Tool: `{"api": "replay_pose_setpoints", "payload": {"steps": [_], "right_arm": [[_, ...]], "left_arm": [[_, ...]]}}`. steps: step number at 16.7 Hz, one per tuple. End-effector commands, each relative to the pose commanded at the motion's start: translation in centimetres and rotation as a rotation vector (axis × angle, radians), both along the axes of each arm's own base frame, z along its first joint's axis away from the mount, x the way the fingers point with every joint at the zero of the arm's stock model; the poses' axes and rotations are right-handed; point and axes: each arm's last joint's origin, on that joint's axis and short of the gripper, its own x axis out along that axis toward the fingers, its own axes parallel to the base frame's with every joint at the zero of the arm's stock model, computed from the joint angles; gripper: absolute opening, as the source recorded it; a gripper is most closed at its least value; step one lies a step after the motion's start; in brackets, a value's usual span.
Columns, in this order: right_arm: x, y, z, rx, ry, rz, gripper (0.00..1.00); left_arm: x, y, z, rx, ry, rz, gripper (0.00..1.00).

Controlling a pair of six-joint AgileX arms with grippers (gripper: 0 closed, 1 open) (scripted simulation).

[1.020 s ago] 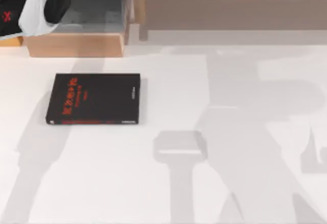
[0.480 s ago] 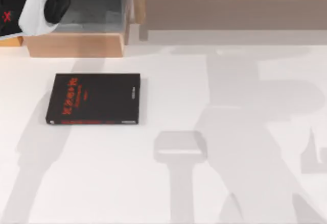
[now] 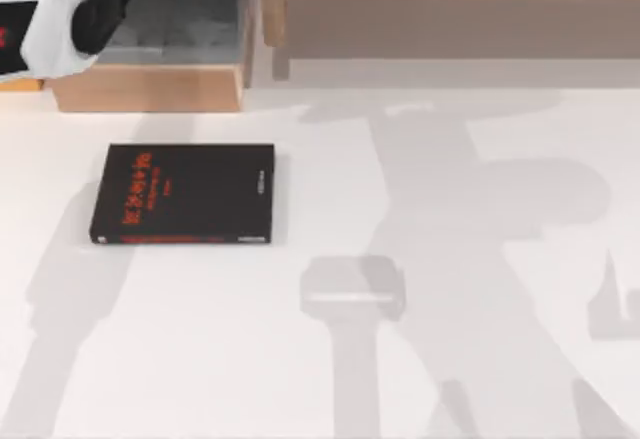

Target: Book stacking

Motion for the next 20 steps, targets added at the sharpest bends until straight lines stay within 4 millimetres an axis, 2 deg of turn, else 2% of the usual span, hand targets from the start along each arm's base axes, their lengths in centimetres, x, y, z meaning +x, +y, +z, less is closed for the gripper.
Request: {"api": "replay_pose_setpoints", "payload": {"steps": [3,5,9,14,17,20], "right_arm": [[0.0,0.0,0.0,0.000,0.000,0.000,1.00],[0.0,0.0,0.0,0.000,0.000,0.000,1.00],[0.0,0.0,0.0,0.000,0.000,0.000,1.00],[0.0,0.0,0.0,0.000,0.000,0.000,1.00],[0.0,0.0,0.0,0.000,0.000,0.000,1.00],[0.0,0.0,0.0,0.000,0.000,0.000,1.00]], "left_arm": [[-0.9,0.5,2.9,-0.025,-0.075,-0.017,0.00],[-1.0,-0.1,3.6,-0.037,-0.096,-0.062,0.00],[-0.5,-2.0,2.1,-0.020,-0.053,-0.156,0.00],[-0.8,-1.7,2.2,-0.007,-0.051,-0.144,0.00],[-3.0,-1.6,3.2,0.086,-0.038,-0.114,0.00],[-6.9,-1.2,4.4,0.264,-0.008,-0.082,0.00]]}}
